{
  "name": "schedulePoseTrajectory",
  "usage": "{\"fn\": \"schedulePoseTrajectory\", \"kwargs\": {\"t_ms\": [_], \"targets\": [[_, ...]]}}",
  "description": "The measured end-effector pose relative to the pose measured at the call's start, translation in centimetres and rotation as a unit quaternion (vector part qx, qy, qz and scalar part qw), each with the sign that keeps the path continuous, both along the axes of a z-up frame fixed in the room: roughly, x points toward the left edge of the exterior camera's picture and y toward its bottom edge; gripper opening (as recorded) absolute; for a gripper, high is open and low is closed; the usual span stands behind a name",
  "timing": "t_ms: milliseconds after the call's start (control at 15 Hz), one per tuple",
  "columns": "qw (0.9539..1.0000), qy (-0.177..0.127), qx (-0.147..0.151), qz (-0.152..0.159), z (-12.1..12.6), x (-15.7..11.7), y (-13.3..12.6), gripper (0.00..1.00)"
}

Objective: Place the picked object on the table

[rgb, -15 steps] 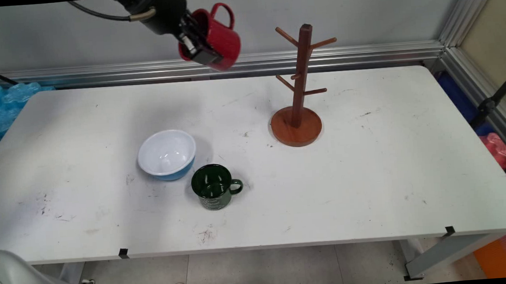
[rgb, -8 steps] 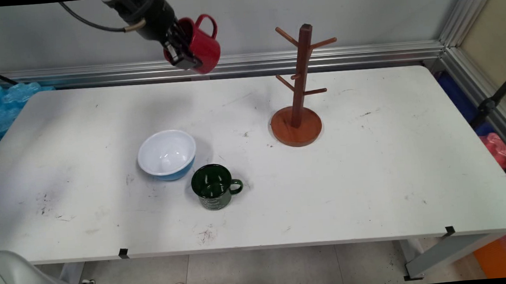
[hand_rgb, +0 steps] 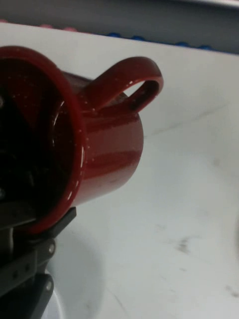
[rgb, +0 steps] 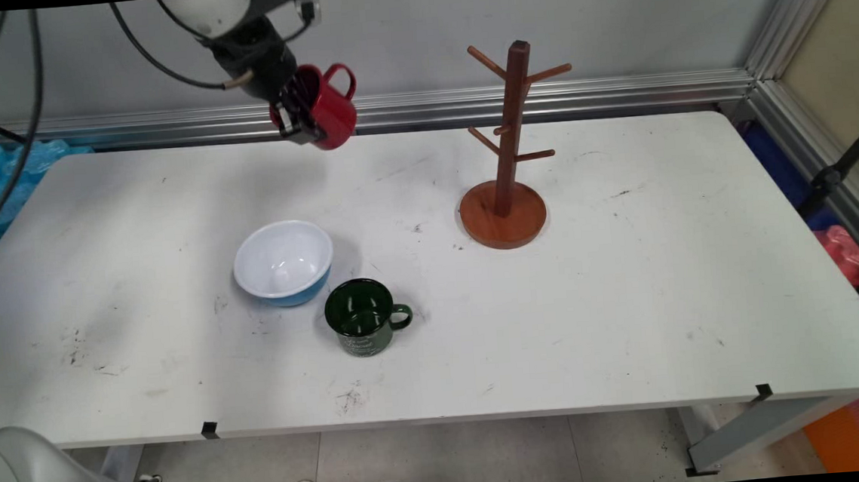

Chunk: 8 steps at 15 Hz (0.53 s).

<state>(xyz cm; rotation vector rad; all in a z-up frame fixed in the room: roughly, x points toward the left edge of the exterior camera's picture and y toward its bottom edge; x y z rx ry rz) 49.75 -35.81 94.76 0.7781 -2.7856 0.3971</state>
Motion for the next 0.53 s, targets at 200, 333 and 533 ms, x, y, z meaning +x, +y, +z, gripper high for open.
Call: {"fn": "schedulePoseTrajectory", "kwargs": {"t_ms": [200,333,533], "targets": [[0.9992,-0.031,0.017,-0.015,-2.6,0.4,-1.0,0.00],[0.9982,-0.048,0.027,-0.023,-3.9,0.5,-1.5,0.00],[0.9958,-0.072,0.045,-0.034,-5.9,0.5,-1.9,0.00]]}}
